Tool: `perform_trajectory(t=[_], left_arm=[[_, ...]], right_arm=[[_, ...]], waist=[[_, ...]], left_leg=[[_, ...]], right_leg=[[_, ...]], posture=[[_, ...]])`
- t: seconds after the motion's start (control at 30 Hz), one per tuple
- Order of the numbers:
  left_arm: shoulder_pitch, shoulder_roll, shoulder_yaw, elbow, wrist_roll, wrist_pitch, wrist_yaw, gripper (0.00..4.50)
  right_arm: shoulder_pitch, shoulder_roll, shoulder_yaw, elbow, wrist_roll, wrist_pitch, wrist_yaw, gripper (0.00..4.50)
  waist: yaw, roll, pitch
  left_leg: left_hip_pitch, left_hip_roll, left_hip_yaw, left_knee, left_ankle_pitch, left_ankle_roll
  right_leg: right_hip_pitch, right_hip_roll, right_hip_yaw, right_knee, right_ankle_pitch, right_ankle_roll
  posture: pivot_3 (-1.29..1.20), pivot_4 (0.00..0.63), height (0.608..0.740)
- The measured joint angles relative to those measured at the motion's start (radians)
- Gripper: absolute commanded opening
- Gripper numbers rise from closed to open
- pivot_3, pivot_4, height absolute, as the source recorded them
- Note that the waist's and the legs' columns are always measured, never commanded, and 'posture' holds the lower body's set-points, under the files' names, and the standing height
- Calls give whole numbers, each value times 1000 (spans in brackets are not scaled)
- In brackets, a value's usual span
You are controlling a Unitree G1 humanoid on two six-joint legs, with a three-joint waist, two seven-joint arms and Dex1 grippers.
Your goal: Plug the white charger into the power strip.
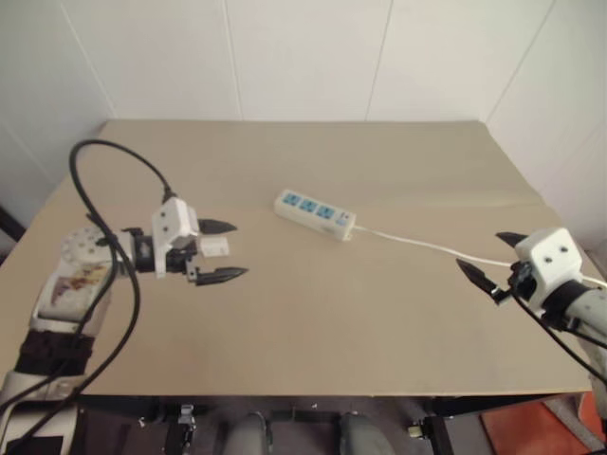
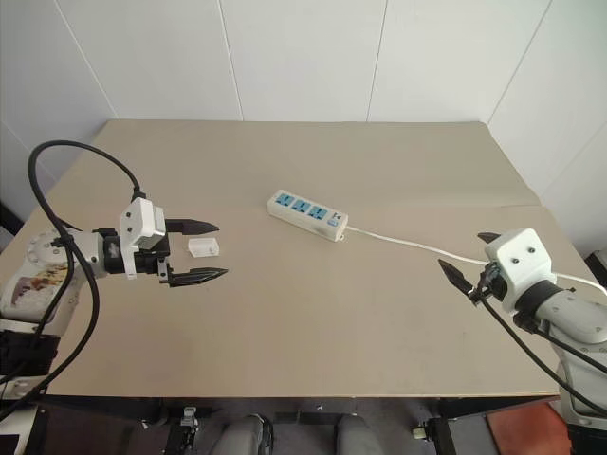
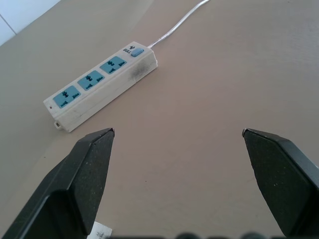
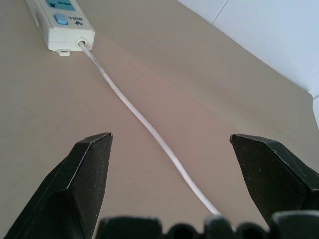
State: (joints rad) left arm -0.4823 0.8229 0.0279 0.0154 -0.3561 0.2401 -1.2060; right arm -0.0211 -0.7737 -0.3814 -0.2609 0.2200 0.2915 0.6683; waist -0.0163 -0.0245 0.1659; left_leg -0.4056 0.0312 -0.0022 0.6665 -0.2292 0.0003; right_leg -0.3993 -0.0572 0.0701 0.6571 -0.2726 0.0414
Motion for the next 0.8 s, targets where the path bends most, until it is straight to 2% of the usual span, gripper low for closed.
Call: perform_trajectory(t=[0.63,0.7,0.8], left_arm=[[5,0,0,0,0,-2,16,4500],[5,0,0,1,0,-2,16,4500],[-12,-4,-4,12,1,-4,11,4500]], right_arm=[[-13,-4,0,40,-2,-18,23,4442],[-40,-6,7,68,-11,-29,22,4442],[-195,-37,96,237,-35,-58,80,4442]], waist=[[0,0,0],[-2,0,0],[-14,0,0]], left_leg=[[0,0,0,0,0,0],[0,0,0,0,0,0],[3,1,2,1,0,0]], right_leg=[[0,0,0,0,0,0],[0,0,0,0,0,0],[2,0,1,0,1,-1]], posture=[[0,150,740],[0,150,740],[0,150,740]])
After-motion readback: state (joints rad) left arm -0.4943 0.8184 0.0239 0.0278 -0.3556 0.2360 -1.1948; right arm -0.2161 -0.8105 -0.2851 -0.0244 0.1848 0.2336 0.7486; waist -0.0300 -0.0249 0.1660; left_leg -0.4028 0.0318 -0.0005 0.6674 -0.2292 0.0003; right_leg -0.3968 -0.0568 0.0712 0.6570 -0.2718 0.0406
